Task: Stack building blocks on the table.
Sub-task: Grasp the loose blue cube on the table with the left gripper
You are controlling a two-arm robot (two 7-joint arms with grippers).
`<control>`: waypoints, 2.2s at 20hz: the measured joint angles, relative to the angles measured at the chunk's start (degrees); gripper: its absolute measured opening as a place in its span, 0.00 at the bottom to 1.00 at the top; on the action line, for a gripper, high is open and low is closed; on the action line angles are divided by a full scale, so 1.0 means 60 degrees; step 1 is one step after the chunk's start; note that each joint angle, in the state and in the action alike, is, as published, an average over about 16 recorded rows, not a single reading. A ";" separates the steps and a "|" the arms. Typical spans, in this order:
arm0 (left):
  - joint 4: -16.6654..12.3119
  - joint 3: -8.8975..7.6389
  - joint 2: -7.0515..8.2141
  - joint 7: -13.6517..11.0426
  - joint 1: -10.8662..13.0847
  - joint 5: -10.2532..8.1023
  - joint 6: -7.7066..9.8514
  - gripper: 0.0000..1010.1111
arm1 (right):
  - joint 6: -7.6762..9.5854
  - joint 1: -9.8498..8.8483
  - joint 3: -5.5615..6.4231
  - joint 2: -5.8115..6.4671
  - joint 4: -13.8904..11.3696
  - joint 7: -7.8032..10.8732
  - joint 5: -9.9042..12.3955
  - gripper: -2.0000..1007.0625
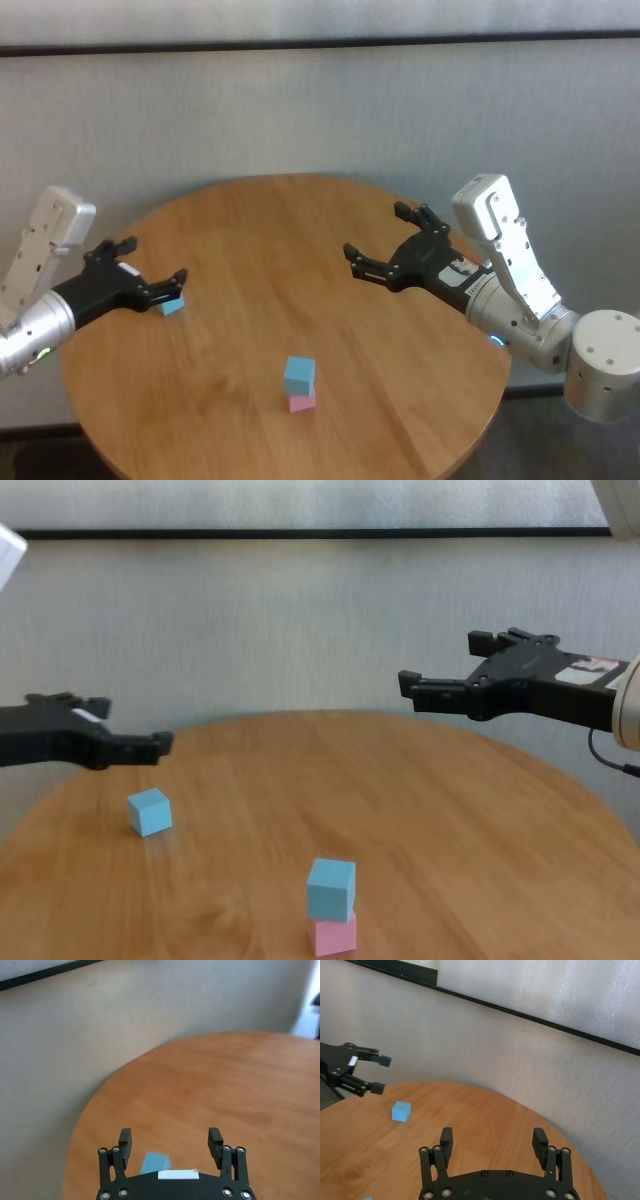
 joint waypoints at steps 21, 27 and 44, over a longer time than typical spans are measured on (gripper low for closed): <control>0.3735 0.0403 -0.0785 -0.1718 -0.1740 0.0091 -0.1227 0.99 | 0.0004 0.0017 -0.0018 0.0005 0.0013 0.0001 -0.0011 0.99; 0.4523 0.0386 -0.0821 -0.1979 -0.2003 0.0266 -0.1593 0.99 | 0.0004 0.0020 -0.0021 0.0006 0.0014 0.0001 -0.0011 0.99; 0.6855 0.0475 -0.1439 -0.3027 -0.3175 0.0557 -0.2645 0.99 | 0.0004 0.0022 -0.0022 0.0006 0.0014 0.0001 -0.0011 0.99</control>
